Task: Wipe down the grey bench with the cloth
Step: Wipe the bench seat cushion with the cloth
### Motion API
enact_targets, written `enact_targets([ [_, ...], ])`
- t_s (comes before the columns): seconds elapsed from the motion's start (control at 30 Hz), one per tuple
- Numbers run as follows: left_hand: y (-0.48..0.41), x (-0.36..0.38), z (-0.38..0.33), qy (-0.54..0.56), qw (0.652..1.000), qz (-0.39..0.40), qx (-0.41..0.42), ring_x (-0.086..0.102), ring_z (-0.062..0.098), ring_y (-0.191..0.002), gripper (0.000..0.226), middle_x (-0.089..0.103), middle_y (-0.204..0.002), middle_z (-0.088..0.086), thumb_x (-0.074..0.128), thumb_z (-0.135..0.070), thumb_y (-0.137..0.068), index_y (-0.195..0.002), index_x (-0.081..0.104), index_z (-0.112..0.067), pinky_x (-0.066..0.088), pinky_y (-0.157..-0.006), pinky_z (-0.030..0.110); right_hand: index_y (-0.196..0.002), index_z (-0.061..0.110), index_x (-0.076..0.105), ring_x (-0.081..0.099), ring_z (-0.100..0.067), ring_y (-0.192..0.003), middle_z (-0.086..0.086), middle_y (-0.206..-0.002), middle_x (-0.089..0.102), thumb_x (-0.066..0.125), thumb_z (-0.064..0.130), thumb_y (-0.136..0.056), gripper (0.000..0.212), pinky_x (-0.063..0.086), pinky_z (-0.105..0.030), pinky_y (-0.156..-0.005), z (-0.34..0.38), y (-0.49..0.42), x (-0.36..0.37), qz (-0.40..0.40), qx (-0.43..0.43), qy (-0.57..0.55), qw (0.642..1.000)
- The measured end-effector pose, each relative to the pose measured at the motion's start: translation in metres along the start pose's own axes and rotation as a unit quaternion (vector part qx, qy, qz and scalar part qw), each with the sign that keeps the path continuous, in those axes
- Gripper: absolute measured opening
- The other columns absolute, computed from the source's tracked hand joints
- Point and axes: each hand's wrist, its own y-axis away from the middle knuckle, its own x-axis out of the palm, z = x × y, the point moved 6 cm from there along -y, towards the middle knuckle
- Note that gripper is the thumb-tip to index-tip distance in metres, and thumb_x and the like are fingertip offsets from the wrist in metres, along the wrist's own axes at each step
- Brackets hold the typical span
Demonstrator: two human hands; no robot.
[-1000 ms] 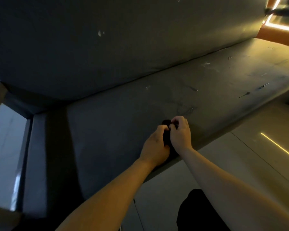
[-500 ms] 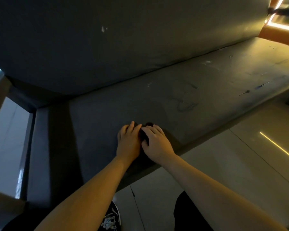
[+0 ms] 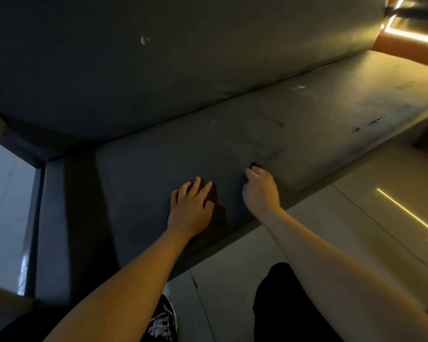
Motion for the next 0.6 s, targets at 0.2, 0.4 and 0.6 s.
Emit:
enact_targets([
  [0.2, 0.001, -0.001, 0.004, 0.075, 0.997, -0.032, 0.003, 0.012, 0.023, -0.155, 0.057, 0.015, -0.168, -0.001, 0.037, -0.032, -0.106, -0.16, 0.02, -0.026, 0.01, -0.126, 0.048, -0.152, 0.017, 0.046, 0.033, -0.021, -0.149, -0.003, -0.159, 0.042, 0.047, 0.006, -0.1, 0.053, 0.024, -0.035, -0.122, 0.077, 0.026, 0.032, 0.113, -0.134, -0.085, 0.981],
  [0.4, 0.0, -0.011, 0.017, 0.051, 0.998, -0.035, -0.028, 0.015, 0.025, -0.153, 0.059, 0.019, -0.167, 0.004, 0.041, -0.038, -0.106, -0.16, 0.025, -0.021, 0.018, -0.124, 0.044, -0.153, 0.019, 0.043, 0.018, -0.031, -0.152, -0.01, -0.165, 0.018, 0.053, 0.017, -0.102, 0.052, 0.032, -0.043, -0.12, 0.032, -0.013, 0.021, 0.075, -0.089, 0.023, 0.993],
  [0.6, -0.019, -0.022, 0.053, -0.011, 0.996, -0.016, -0.093, 0.001, 0.028, -0.155, 0.065, 0.006, -0.169, 0.004, 0.032, -0.055, -0.104, -0.161, 0.016, -0.027, 0.006, -0.122, 0.057, -0.146, 0.017, 0.048, 0.032, -0.04, -0.14, -0.017, -0.148, 0.037, 0.048, 0.012, -0.102, 0.044, 0.038, -0.048, -0.114, 0.047, -0.034, 0.018, 0.05, 0.008, 0.03, 0.998],
])
